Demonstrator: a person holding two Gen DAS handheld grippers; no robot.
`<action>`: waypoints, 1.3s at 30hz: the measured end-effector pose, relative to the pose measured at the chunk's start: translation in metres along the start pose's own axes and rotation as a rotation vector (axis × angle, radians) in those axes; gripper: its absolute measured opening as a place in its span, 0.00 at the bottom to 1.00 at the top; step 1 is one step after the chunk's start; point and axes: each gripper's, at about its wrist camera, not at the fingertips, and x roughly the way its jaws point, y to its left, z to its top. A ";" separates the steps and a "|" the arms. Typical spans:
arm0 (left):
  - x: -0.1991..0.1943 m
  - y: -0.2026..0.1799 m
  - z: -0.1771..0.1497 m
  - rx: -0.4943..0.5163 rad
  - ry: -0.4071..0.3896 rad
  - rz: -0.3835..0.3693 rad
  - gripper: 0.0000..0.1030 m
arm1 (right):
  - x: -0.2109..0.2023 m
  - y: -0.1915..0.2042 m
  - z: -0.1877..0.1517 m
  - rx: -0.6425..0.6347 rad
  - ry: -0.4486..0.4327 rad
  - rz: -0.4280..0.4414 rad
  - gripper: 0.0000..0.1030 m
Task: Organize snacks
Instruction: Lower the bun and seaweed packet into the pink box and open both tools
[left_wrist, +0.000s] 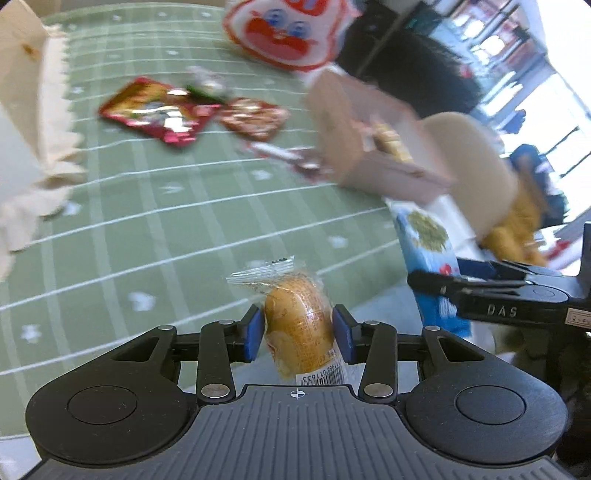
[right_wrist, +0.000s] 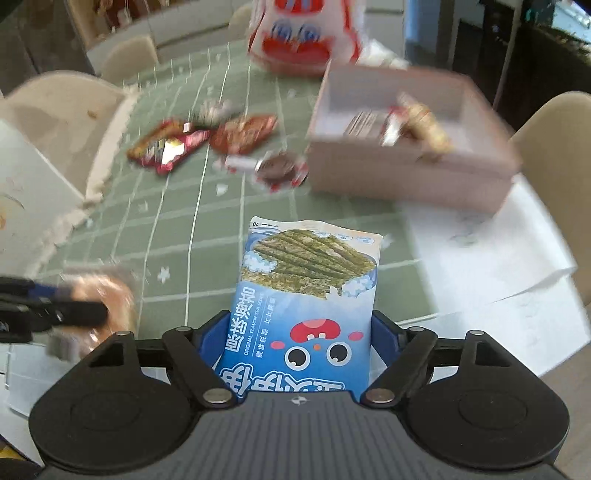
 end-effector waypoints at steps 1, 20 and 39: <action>0.000 -0.006 0.005 0.001 -0.003 -0.036 0.44 | -0.013 -0.006 0.004 -0.004 -0.035 -0.017 0.77; 0.090 -0.148 0.226 0.117 -0.168 -0.108 0.45 | -0.098 -0.101 0.039 0.036 -0.380 -0.222 0.77; 0.110 -0.131 0.177 0.041 -0.351 0.098 0.46 | -0.057 -0.159 0.084 0.029 -0.368 -0.072 0.77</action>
